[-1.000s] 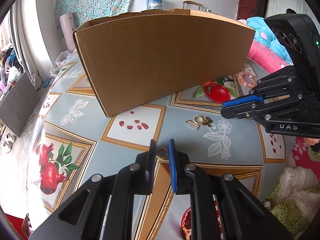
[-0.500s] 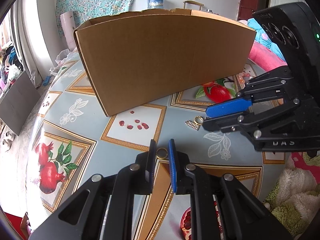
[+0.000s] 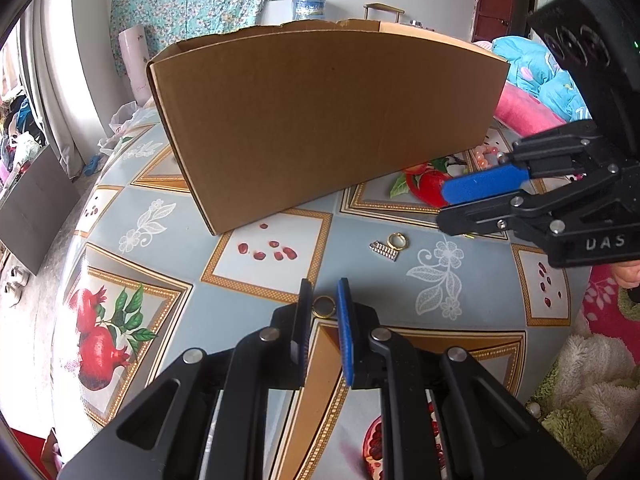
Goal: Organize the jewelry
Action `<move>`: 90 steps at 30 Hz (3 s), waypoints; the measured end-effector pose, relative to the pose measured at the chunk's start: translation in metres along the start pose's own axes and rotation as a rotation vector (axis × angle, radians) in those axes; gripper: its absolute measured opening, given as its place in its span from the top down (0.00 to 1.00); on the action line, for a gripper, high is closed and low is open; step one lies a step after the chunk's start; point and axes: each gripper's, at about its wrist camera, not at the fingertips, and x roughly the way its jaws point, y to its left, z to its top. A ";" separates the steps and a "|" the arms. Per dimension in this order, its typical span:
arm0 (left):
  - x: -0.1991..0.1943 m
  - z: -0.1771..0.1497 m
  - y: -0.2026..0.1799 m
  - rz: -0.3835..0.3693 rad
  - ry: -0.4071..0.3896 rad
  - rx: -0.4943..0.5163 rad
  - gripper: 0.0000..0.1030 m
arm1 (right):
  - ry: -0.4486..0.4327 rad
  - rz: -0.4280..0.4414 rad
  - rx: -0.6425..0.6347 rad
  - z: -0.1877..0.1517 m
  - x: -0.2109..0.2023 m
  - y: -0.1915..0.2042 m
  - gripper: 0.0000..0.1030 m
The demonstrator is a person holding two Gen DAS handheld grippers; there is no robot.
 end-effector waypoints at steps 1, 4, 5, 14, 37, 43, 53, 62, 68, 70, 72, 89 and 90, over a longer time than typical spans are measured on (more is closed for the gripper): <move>0.000 0.000 0.000 -0.001 0.000 0.000 0.88 | 0.001 0.005 -0.018 0.003 0.003 0.004 0.74; 0.000 0.000 0.000 -0.002 0.000 0.003 0.88 | 0.015 0.016 -0.061 0.009 0.017 0.011 0.74; 0.000 0.000 0.001 -0.003 0.001 0.003 0.88 | 0.019 0.022 -0.069 0.009 0.019 0.011 0.74; 0.000 0.000 0.000 -0.003 0.000 0.005 0.88 | 0.042 0.050 -0.103 0.006 0.016 0.005 0.77; -0.002 -0.002 0.003 -0.014 -0.009 0.012 0.88 | 0.035 0.028 -0.104 -0.001 0.013 0.001 0.91; -0.006 -0.003 0.003 -0.013 -0.016 0.025 0.88 | 0.006 0.026 -0.071 -0.004 0.003 -0.002 0.91; -0.072 0.023 -0.003 0.032 -0.173 0.061 0.88 | -0.172 0.016 -0.068 -0.008 -0.063 0.006 0.91; -0.098 0.122 0.017 0.017 -0.303 0.128 0.88 | -0.382 0.012 -0.106 0.046 -0.138 -0.033 0.91; -0.011 0.198 0.033 -0.177 0.005 0.049 0.88 | -0.159 0.098 0.071 0.095 -0.091 -0.112 0.90; 0.030 0.213 0.035 -0.229 0.143 -0.003 0.88 | -0.058 0.112 0.144 0.102 -0.068 -0.136 0.90; 0.064 0.222 0.035 -0.275 0.249 -0.065 0.89 | 0.026 0.117 0.192 0.106 -0.048 -0.151 0.90; 0.135 0.243 0.016 -0.313 0.433 -0.195 0.80 | 0.095 0.052 0.275 0.109 -0.028 -0.187 0.78; 0.134 0.244 0.017 -0.310 0.427 -0.196 0.79 | 0.088 0.047 0.273 0.108 -0.031 -0.186 0.78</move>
